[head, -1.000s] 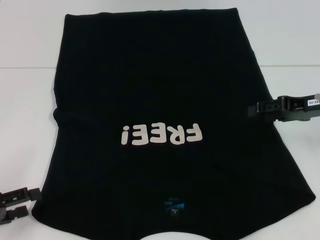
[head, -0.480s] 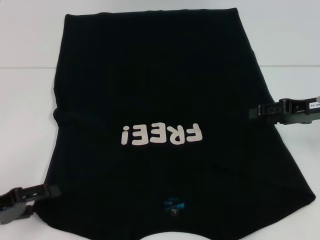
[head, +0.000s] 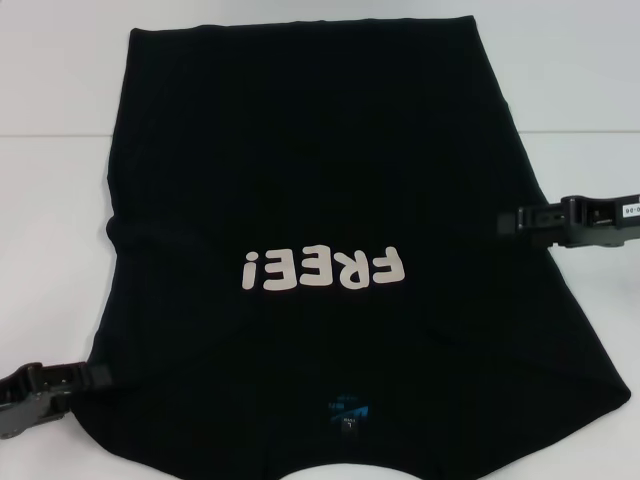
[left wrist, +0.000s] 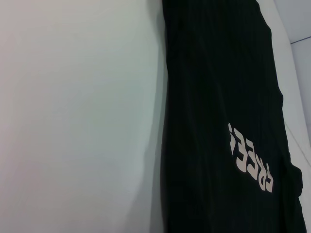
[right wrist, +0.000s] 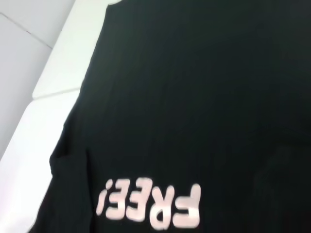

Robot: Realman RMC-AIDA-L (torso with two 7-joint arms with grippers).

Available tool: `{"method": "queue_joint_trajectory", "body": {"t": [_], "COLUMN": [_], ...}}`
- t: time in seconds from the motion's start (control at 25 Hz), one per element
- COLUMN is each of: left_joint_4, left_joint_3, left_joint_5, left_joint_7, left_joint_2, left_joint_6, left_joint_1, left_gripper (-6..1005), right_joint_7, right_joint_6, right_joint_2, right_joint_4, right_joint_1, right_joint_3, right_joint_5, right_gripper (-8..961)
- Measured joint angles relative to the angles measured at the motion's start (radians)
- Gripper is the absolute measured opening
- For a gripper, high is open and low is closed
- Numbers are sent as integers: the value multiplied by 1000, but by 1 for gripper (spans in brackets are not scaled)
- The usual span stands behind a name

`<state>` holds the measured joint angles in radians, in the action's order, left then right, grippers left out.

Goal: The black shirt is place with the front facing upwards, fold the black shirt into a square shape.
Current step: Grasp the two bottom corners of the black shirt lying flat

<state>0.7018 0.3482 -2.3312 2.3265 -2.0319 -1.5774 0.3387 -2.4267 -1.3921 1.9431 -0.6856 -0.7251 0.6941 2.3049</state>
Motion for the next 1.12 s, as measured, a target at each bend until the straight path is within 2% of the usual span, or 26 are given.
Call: {"method": "queue_joint_trajectory", "body": {"t": [0.12, 0.32, 0.52, 0.76, 1.12], "left_joint_4": [0, -7, -37, -44, -45], "left_joint_3": [-1, -2, -2, -2, -4], "left_joint_5": [7, 59, 116, 121, 123], "left_joint_7": [-13, -87, -122, -119, -109], "left_joint_2": [0, 4, 20, 25, 24], "left_joint_6": [-8, -73, -117, -115, -96], "left_joint_1": [0, 7, 17, 34, 36], "left_gripper": [442, 345, 247, 27, 34], "right_joint_7": [19, 22, 15, 13, 13], "right_joint_6": [-40, -124, -147, -175, -185], "right_joint_2": [-13, -41, -55, -47, -28], "right_joint_4": [0, -39, -70, -67, -66], "right_joint_1": [12, 62, 113, 122, 119], "right_joint_3": [5, 0, -5, 0, 4], "right_joint_5": [19, 65, 113, 214, 253], "right_gripper": [759, 759, 759, 758, 758]}}
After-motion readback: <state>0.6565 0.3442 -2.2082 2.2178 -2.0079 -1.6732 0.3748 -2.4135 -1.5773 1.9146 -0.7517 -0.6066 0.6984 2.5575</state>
